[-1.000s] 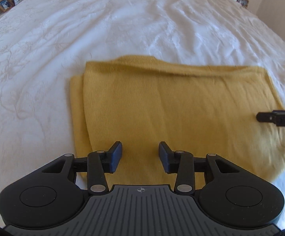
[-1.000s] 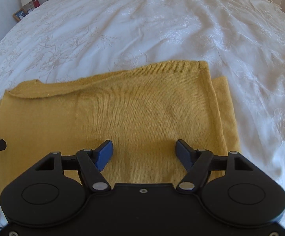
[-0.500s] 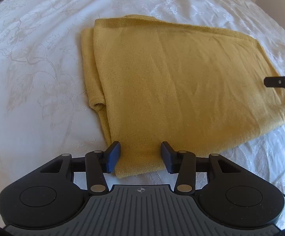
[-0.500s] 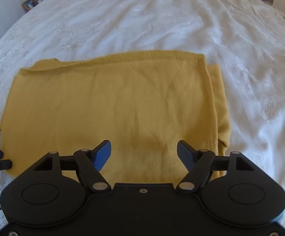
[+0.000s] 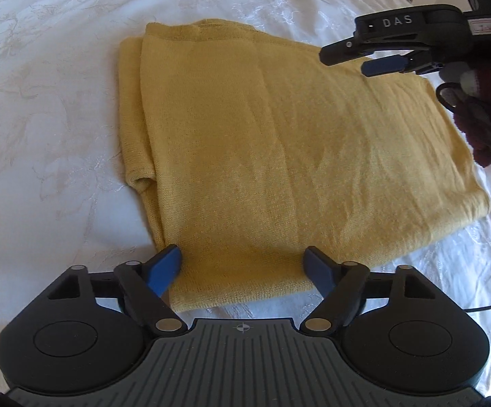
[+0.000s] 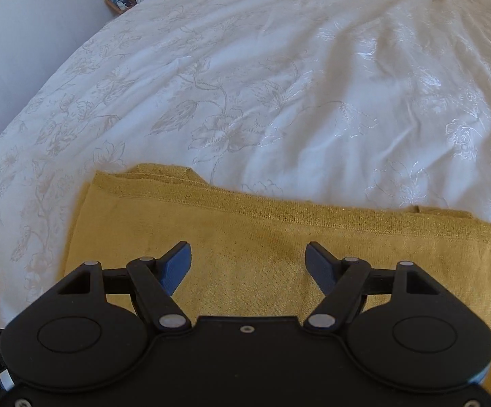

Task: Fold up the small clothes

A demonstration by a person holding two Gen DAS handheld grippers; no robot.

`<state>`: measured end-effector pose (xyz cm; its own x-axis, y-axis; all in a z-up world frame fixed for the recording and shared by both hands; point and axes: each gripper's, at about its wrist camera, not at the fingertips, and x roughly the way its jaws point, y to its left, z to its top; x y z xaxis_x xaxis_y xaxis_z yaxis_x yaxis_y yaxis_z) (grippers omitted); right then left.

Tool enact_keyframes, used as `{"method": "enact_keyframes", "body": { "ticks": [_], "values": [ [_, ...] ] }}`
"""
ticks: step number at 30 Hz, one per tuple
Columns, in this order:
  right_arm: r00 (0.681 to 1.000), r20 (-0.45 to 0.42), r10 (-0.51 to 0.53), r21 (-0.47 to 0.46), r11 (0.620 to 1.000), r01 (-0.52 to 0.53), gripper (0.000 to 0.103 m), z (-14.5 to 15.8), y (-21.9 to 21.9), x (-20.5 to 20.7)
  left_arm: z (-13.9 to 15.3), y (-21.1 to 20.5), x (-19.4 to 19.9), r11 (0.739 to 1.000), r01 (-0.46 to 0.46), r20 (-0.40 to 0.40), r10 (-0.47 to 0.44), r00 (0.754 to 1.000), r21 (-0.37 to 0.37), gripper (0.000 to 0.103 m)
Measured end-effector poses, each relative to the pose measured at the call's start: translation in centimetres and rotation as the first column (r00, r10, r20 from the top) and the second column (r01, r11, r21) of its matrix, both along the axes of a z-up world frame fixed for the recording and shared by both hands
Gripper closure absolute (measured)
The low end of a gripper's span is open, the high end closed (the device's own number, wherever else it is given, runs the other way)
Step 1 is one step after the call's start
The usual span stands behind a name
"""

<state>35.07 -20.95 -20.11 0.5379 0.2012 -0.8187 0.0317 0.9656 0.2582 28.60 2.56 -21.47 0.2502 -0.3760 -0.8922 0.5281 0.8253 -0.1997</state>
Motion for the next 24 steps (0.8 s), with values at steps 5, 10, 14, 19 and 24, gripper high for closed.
{"method": "enact_keyframes", "body": {
  "ticks": [5,10,14,19,24],
  "values": [
    [0.999,-0.032,-0.009,0.019,1.0,0.01,0.027,0.1,-0.1,-2.9,-0.1,-1.3,-0.9,0.999,0.026,0.037,-0.027,0.999,0.041,0.009],
    [0.994,-0.105,-0.02,0.035,0.999,0.023,0.026,-0.6,-0.4,-8.9,0.4,-1.0,-2.1,0.999,-0.018,0.049,0.017,0.999,0.027,0.009],
    [0.983,-0.183,-0.029,0.02,0.999,0.033,0.026,-2.0,-0.6,-14.2,0.8,0.3,-2.8,0.996,-0.076,0.019,0.075,0.997,0.043,0.009],
    [0.982,-0.183,-0.04,0.057,0.997,0.051,0.023,-1.6,-1.7,-18.0,1.9,1.7,-3.8,0.983,-0.18,-0.005,0.18,0.984,0.037,0.009],
    [0.988,-0.142,-0.063,0.116,0.99,0.08,0.02,-0.3,-4.1,-19.4,4.2,0.9,-4.5,0.968,-0.248,0.011,0.248,0.969,0.025,0.009]
  ]
}}
